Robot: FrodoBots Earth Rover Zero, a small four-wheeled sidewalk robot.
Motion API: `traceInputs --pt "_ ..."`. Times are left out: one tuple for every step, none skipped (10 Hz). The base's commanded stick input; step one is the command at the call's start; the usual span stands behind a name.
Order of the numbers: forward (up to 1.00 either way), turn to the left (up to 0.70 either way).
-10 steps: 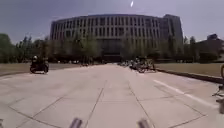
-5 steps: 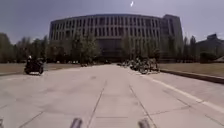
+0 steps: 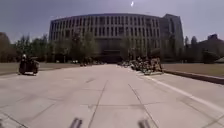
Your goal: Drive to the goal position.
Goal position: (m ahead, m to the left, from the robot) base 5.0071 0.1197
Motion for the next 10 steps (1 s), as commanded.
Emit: traceInputs --pt "1.00 0.00" --pt "1.00 0.00" --pt "1.00 0.00" --pt "1.00 0.00" --pt "1.00 0.00" --pt "1.00 0.00" --pt "1.00 0.00" --pt "1.00 0.00" --pt "1.00 0.00" --pt "1.00 0.00"
